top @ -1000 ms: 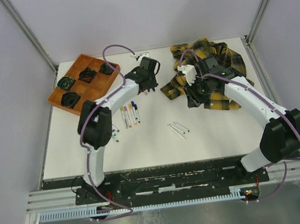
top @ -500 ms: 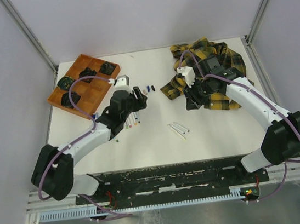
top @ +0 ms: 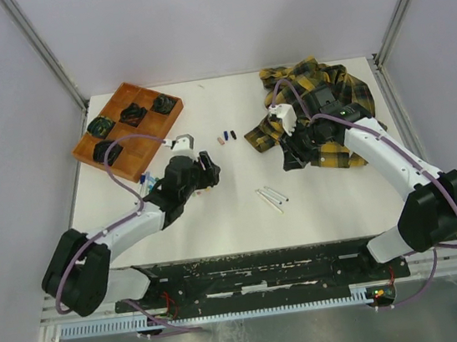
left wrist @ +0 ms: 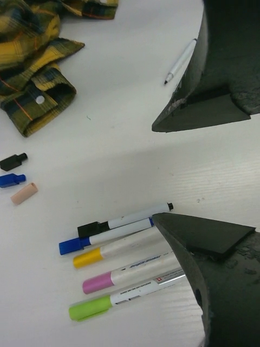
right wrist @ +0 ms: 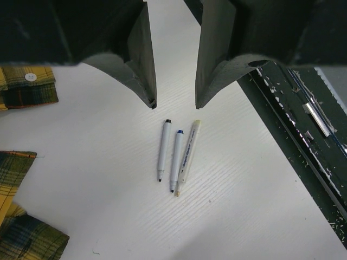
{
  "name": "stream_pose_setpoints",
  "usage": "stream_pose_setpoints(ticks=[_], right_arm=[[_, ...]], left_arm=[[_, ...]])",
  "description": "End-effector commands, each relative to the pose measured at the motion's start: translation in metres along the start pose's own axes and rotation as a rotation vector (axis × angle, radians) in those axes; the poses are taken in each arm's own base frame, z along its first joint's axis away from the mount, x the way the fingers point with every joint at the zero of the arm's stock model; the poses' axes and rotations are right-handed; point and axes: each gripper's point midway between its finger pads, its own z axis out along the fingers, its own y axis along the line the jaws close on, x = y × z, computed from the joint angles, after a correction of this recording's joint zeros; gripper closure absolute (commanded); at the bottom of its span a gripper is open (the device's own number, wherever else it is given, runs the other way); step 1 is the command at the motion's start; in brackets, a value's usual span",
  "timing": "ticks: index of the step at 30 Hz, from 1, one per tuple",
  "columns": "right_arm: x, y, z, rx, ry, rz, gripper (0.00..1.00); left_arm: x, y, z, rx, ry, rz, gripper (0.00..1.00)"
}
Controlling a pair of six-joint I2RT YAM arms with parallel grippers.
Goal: Open the pen caps
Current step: Pick up the pen from the center of the board.
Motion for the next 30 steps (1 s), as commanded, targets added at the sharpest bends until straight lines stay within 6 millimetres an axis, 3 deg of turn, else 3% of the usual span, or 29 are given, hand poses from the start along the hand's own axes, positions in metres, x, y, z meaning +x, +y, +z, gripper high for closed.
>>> stream_pose_setpoints(ticks=[1, 10, 13, 20, 30], right_arm=[[-0.011, 0.004, -0.007, -0.008, -0.043, -0.034, 0.58], [-0.010, 0.003, -0.006, -0.009, -0.039, -0.035, 0.58], [-0.010, 0.003, -0.006, -0.010, -0.038, -0.035, 0.58], [-0.010, 0.003, -0.006, -0.010, -0.039, -0.038, 0.58], [-0.011, 0.004, -0.007, -0.011, -0.042, -0.039, 0.58]], left_arm=[[0.000, -0.002, 0.019, -0.045, 0.055, -0.031, 0.37], [0.017, 0.026, 0.046, -0.256, 0.187, 0.076, 0.60], [0.023, 0.029, 0.055, -0.287, 0.226, 0.112, 0.63], [0.034, 0.034, 0.070, -0.332, 0.292, 0.160, 0.69], [0.038, 0.041, 0.076, -0.368, 0.309, 0.188, 0.69]])
